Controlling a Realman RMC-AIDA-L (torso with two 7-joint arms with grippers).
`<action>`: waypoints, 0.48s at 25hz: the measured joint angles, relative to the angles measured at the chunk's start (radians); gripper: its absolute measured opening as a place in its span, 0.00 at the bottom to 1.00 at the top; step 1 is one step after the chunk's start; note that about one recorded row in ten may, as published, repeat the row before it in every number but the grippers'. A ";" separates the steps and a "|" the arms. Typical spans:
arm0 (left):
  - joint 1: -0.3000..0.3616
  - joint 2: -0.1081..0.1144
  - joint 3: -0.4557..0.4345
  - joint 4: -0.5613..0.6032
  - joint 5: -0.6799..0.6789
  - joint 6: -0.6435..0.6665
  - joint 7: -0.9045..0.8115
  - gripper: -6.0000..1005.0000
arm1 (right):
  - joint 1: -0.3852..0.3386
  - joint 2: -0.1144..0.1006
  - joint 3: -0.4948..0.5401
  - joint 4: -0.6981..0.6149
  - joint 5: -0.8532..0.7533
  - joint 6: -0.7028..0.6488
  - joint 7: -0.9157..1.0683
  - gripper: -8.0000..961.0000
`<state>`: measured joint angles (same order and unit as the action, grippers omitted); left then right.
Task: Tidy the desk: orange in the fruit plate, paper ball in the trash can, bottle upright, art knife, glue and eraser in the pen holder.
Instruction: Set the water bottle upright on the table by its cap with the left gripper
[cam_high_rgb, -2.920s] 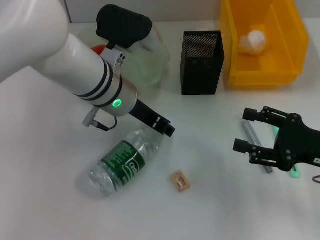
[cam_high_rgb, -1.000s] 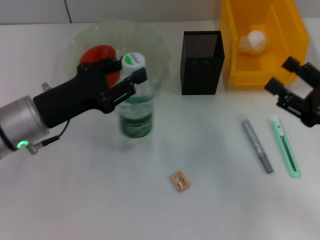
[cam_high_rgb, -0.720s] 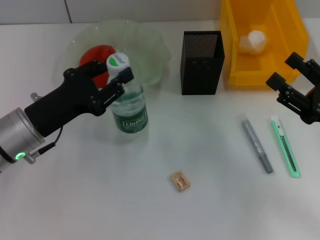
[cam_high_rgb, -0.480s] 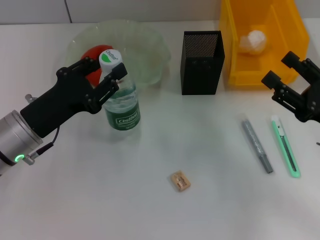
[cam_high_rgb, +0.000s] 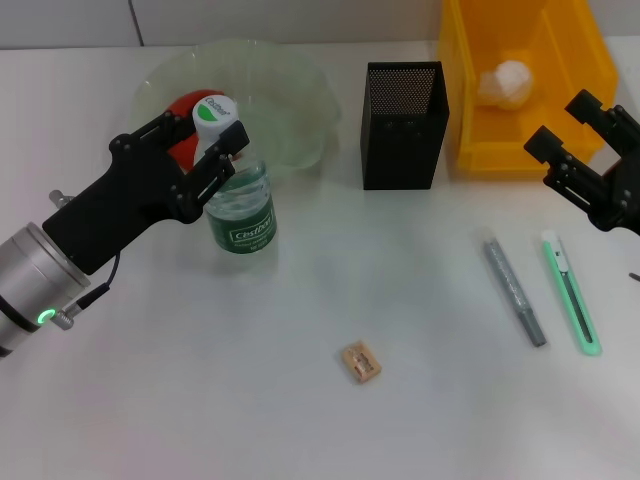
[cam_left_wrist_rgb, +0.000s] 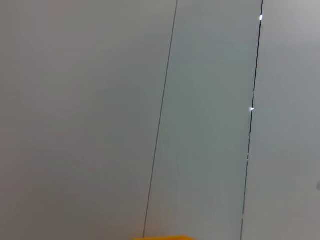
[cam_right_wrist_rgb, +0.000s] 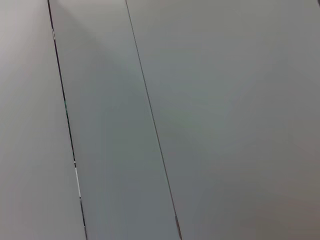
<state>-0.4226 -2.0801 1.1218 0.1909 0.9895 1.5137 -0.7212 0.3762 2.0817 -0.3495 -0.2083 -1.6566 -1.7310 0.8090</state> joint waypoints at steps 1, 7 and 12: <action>0.000 0.000 0.000 0.000 0.000 0.000 0.000 0.45 | 0.000 0.000 0.000 0.000 0.000 0.000 0.000 0.84; -0.008 0.000 -0.004 -0.020 -0.005 -0.008 0.010 0.45 | 0.006 0.001 0.000 0.002 0.000 0.002 0.000 0.84; -0.011 0.000 -0.003 -0.022 -0.006 -0.027 0.010 0.45 | 0.009 0.001 0.002 0.002 0.000 0.004 -0.003 0.84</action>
<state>-0.4335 -2.0800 1.1184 0.1693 0.9834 1.4863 -0.7109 0.3854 2.0831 -0.3478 -0.2068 -1.6564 -1.7274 0.8064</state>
